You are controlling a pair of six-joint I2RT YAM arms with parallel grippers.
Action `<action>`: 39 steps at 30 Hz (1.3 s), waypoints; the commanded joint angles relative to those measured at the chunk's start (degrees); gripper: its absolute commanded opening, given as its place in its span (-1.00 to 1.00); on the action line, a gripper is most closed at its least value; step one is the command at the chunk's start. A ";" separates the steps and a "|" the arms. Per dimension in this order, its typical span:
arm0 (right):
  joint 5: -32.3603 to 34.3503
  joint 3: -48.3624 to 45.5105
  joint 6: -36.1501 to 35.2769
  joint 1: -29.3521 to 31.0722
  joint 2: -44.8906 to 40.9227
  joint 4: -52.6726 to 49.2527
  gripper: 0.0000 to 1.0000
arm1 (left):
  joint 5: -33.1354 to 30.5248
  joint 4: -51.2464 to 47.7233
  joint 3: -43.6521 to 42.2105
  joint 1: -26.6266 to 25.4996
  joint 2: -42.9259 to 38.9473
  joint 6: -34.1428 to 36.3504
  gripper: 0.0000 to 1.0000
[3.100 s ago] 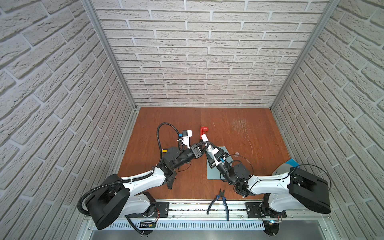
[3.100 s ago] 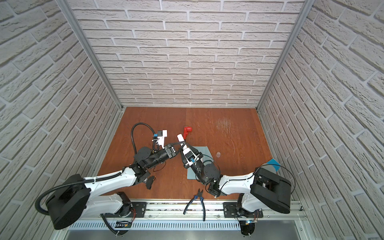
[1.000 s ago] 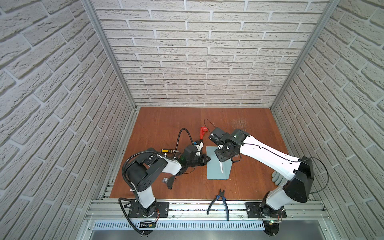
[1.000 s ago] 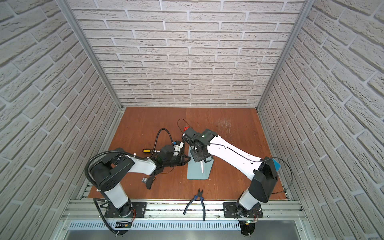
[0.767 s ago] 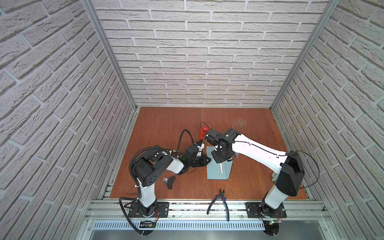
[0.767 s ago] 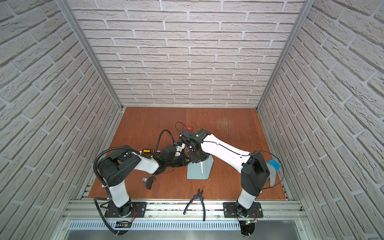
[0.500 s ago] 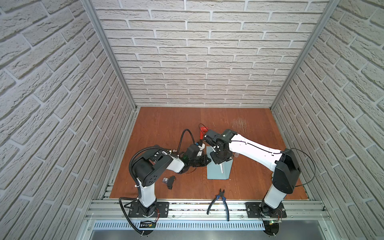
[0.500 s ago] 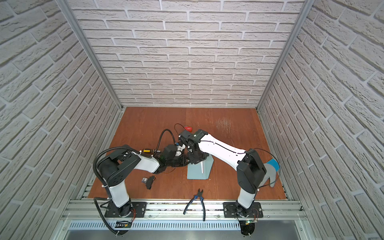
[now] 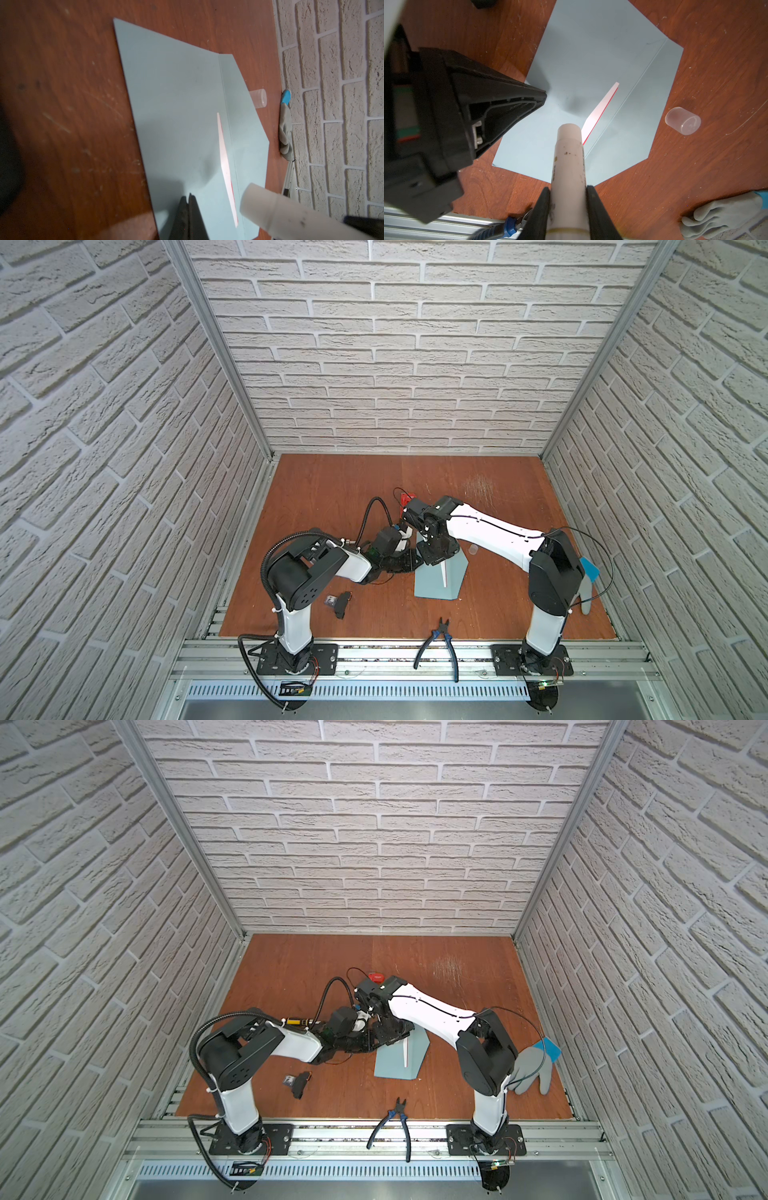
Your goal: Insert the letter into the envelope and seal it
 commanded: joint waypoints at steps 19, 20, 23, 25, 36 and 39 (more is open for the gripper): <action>0.36 2.27 -0.89 -0.89 2.78 -2.30 -0.89 | 0.12 -3.89 0.10 0.41 1.38 0.91 -1.00; 0.31 2.27 -0.89 -0.90 2.94 -2.26 -0.90 | 0.12 -3.92 0.09 0.40 1.35 0.92 -1.00; 0.55 2.49 -0.85 -1.05 3.36 -2.33 -0.89 | 0.12 -3.88 0.04 0.36 1.31 0.94 -1.00; 0.80 2.61 -0.80 -1.16 3.58 -2.47 -0.89 | 0.18 -3.90 0.09 0.40 1.31 0.91 -1.00; 0.03 2.31 -0.89 -1.88 4.86 -0.99 -0.89 | 0.64 -3.83 0.26 0.33 1.46 0.89 -1.00; -0.56 2.03 -1.06 -2.20 5.55 -0.29 -0.89 | 0.73 -3.70 0.26 0.33 1.49 0.82 -1.00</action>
